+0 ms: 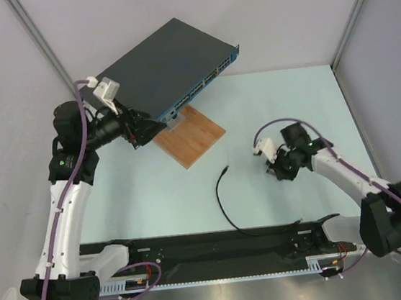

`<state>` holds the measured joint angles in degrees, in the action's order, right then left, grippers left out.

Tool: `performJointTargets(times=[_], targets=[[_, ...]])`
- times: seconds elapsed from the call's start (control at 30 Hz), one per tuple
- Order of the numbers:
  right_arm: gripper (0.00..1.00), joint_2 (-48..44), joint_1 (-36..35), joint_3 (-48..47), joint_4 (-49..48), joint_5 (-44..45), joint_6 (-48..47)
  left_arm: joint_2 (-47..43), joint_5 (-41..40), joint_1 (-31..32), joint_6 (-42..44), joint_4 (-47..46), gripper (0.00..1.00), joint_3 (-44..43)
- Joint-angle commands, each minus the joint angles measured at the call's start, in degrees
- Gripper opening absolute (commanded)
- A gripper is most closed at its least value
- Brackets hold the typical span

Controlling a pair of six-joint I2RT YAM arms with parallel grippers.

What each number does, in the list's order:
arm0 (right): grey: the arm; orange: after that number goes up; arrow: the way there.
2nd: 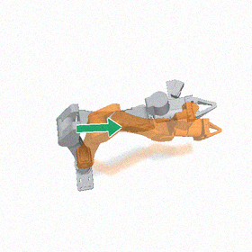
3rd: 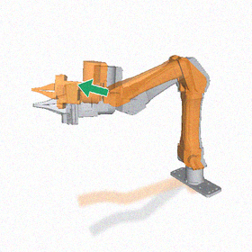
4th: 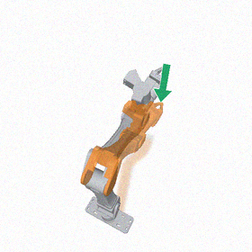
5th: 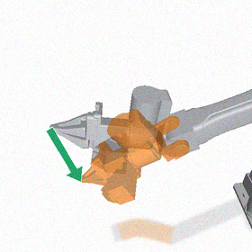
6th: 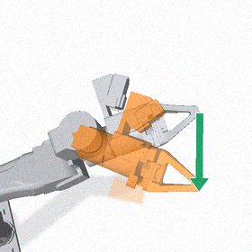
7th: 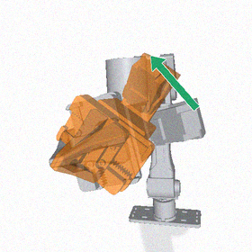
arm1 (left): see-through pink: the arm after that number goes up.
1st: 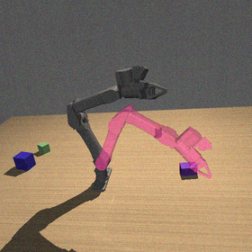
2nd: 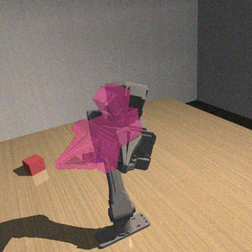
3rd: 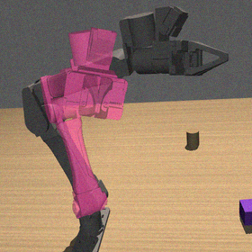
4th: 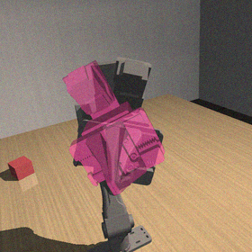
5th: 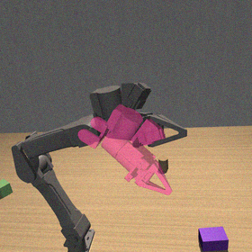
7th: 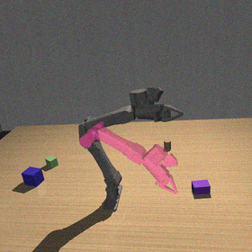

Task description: Insert the plug into the switch port

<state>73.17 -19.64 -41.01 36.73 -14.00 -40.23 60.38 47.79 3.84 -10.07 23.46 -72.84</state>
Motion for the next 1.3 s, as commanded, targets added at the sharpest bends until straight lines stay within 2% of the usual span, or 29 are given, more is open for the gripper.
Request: performJointTargets(times=[0.0,0.1,0.23,0.43,0.57,0.8,0.93,1.17,1.27], targets=[[0.00,-7.9,5.0,-10.6,7.6,-7.7,-6.3,0.8,-0.1,6.2,-8.3,-1.7,0.90,-1.4],[0.00,-10.8,5.4,-21.4,11.3,-12.8,-7.8,2.5,-1.2,11.7,-10.7,-2.7,0.92,-3.5],[0.00,-10.2,4.1,-31.5,13.5,-16.6,-3.6,6.3,-2.0,17.0,-13.6,-1.7,0.92,-6.2],[0.00,-11.1,-3.9,-36.1,9.2,-15.7,4.7,11.4,-2.4,26.5,-15.2,-1.7,0.91,-5.3],[0.00,-11.2,-3.9,-38.5,8.4,-19.0,6.9,13.3,-1.8,29.3,-18.0,-3.7,0.89,-4.3],[0.00,-9.2,-6.8,-40.7,10.4,-19.8,4.7,15.6,-3.3,34.2,-20.3,-5.5,0.87,-2.6],[0.00,-9.1,-8.7,-40.5,11.3,-19.1,3.2,17.0,-5.0,34.5,-21.4,-5.4,0.84,-3.4],[0.00,-8.9,-11.9,-41.0,12.5,-17.3,0.4,19.9,-4.9,34.6,-22.9,-5.8,0.72,-4.9],[0.00,-9.0,-13.8,-40.7,12.7,-15.4,-1.7,20.2,-4.6,34.6,-23.9,-6.6,0.71,-4.2]])
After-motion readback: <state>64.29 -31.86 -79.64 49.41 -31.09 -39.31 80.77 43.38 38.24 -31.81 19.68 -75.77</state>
